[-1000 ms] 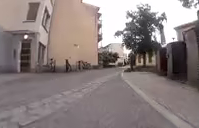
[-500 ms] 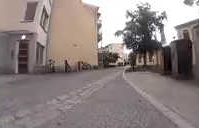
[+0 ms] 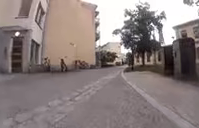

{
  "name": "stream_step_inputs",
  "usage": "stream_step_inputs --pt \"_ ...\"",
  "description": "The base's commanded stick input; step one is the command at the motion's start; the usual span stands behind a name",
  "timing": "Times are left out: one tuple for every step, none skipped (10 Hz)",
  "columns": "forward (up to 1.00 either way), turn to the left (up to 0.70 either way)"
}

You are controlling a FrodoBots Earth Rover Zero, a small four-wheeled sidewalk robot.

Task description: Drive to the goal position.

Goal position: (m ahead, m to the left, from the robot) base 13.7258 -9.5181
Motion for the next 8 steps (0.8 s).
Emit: stream_step_inputs --pt "0.6 0.0" --pt "0.6 0.0" --pt "0.6 0.0" --pt "0.6 0.0" --pt "0.6 0.0" --pt "0.6 0.0" --pt "0.6 0.0" --pt "0.6 0.0"
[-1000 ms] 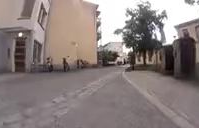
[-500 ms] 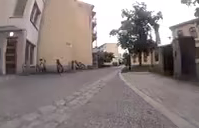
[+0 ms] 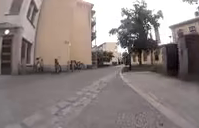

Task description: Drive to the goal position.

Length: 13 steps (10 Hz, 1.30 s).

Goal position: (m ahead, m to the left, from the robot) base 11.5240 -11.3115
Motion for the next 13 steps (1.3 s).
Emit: stream_step_inputs --pt "0.6 0.0" --pt "0.6 0.0" --pt "0.6 0.0" --pt "0.6 0.0" --pt "0.6 0.0" --pt "0.6 0.0" --pt "0.6 0.0" --pt "0.6 0.0" --pt "0.6 0.0" --pt "0.6 0.0" --pt "0.6 0.0" --pt "0.6 0.0" --pt "0.6 0.0"
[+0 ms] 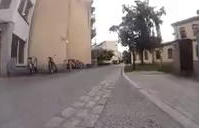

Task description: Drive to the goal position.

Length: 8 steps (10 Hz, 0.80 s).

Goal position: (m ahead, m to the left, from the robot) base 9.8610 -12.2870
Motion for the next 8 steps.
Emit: stream_step_inputs --pt "0.6 0.0" --pt "0.6 0.0" --pt "0.6 0.0" --pt "0.6 0.0" --pt "0.6 0.0" --pt "0.6 0.0" --pt "0.6 0.0" --pt "0.6 0.0"
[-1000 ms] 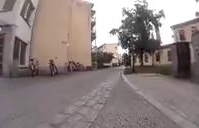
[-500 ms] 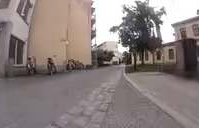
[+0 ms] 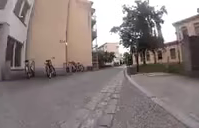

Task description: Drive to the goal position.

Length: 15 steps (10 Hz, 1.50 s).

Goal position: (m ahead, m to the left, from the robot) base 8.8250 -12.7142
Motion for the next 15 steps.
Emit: stream_step_inputs --pt "0.6 0.0" --pt "0.6 0.0" --pt "0.6 0.0" --pt "0.6 0.0" --pt "0.6 0.0" --pt "0.6 0.0" --pt "0.6 0.0" --pt "0.6 0.0" --pt "0.6 0.0" --pt "0.6 0.0" --pt "0.6 0.0" --pt "0.6 0.0" --pt "0.6 0.0" --pt "0.6 0.0" --pt "0.6 0.0"
